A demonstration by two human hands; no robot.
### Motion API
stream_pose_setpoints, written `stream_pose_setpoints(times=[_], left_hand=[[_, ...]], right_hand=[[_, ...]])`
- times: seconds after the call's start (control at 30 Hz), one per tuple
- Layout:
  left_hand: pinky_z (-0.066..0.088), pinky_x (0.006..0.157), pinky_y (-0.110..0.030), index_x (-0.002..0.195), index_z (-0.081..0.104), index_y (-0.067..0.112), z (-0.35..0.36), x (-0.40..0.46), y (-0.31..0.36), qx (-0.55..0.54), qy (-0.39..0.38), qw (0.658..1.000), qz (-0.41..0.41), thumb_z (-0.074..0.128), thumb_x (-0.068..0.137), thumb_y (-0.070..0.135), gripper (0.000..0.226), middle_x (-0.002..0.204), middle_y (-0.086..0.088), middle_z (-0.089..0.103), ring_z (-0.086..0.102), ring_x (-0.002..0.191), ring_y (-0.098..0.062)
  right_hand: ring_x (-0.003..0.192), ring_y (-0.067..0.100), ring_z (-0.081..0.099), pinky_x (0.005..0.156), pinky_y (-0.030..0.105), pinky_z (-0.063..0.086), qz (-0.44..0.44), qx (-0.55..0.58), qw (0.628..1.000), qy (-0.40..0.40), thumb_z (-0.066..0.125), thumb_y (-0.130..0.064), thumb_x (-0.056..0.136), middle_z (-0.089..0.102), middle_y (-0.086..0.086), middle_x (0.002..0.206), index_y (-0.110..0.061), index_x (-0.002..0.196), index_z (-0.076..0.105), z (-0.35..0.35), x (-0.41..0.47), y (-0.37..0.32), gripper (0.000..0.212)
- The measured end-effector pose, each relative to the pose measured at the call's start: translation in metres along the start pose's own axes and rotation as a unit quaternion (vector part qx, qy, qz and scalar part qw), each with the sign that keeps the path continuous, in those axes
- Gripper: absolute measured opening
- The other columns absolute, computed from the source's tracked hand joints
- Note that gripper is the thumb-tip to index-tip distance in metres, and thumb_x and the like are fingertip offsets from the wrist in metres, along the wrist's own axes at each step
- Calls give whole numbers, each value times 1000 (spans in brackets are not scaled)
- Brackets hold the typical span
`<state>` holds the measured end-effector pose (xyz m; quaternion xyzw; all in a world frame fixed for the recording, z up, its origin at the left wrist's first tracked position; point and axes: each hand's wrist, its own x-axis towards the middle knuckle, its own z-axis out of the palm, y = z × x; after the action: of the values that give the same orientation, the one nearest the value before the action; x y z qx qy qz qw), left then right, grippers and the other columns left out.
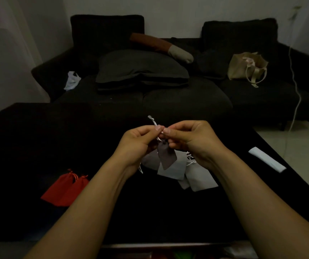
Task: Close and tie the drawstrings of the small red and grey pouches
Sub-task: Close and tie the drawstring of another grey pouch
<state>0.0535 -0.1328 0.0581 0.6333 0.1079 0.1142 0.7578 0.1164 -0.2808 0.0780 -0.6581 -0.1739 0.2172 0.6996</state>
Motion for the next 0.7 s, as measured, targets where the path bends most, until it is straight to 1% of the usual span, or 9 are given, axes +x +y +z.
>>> stream_pose_setpoints(times=[0.1, 0.17, 0.23, 0.33, 0.43, 0.5, 0.57, 0.63, 0.7], left_hand=[[54, 63, -20, 99, 73, 6, -2, -2, 4, -25, 1, 1000, -8, 65, 90, 16, 16, 87, -8, 73, 69, 76, -13], [55, 62, -18, 99, 73, 6, -5, -2, 5, -31, 0, 1000, -6, 66, 89, 13, 14, 86, -7, 73, 70, 75, -12], [55, 63, -17, 100, 72, 6, -7, -3, 7, -20, -6, 1000, 0, 65, 89, 9, 13, 84, -5, 74, 70, 75, -10], [56, 68, -19, 97, 72, 10, -10, -3, 10, 10, -41, 999, 14, 64, 89, 8, 11, 81, -2, 74, 70, 79, -10], [53, 66, -16, 100, 67, 13, -13, -4, 12, 0, -88, 995, 36, 65, 83, 11, 17, 77, 3, 72, 68, 77, -6], [52, 68, -16, 103, 64, 14, -16, -4, 14, -14, -119, 992, 39, 66, 78, 15, 25, 79, 5, 72, 68, 78, -5], [53, 72, -18, 106, 64, 14, -20, -4, 15, -8, -145, 989, 36, 65, 79, 16, 27, 80, 5, 70, 67, 80, -5], [53, 76, -20, 107, 64, 14, -24, -4, 17, 11, -156, 987, 38, 65, 81, 15, 27, 81, 4, 69, 67, 82, -7], [53, 78, -20, 106, 64, 15, -26, -4, 17, 35, -152, 987, 48, 66, 81, 15, 24, 80, 4, 68, 67, 82, -8]], right_hand=[[75, 16, 74, 69, 22, 59, 9, 14, 1000, -26, 69, 2, 84, 77, 11, 85, -5, 89, 76, -2, 0, 0, 11], [82, 21, 75, 75, 25, 60, 15, 14, 999, -45, 66, 6, 85, 77, 14, 90, -4, 93, 75, -6, -1, -2, 16], [83, 22, 75, 74, 26, 61, 10, -6, 999, -49, 67, 7, 85, 77, 15, 90, -4, 97, 73, -9, -2, -4, 18], [79, 18, 74, 70, 24, 59, -33, -73, 996, -31, 73, 2, 81, 77, 11, 86, -6, 100, 73, -8, -3, -2, 21], [88, 18, 73, 80, 30, 60, -48, -85, 994, -45, 75, -4, 79, 76, 6, 91, -12, 102, 74, -9, 0, 2, 24], [98, 18, 72, 86, 31, 58, -34, -77, 993, -81, 74, -11, 79, 76, 5, 102, -14, 107, 73, -9, 2, 2, 29], [103, 19, 71, 90, 34, 56, -12, -65, 991, -120, 73, -18, 75, 75, 7, 108, -13, 108, 73, -9, 1, 2, 33], [99, 18, 70, 88, 31, 55, -9, -61, 989, -133, 72, -20, 74, 75, 10, 107, -10, 105, 74, -9, 0, 2, 33], [94, 16, 69, 82, 28, 53, -15, -79, 988, -133, 73, -22, 74, 75, 9, 102, -11, 100, 76, -9, 0, 2, 29]])
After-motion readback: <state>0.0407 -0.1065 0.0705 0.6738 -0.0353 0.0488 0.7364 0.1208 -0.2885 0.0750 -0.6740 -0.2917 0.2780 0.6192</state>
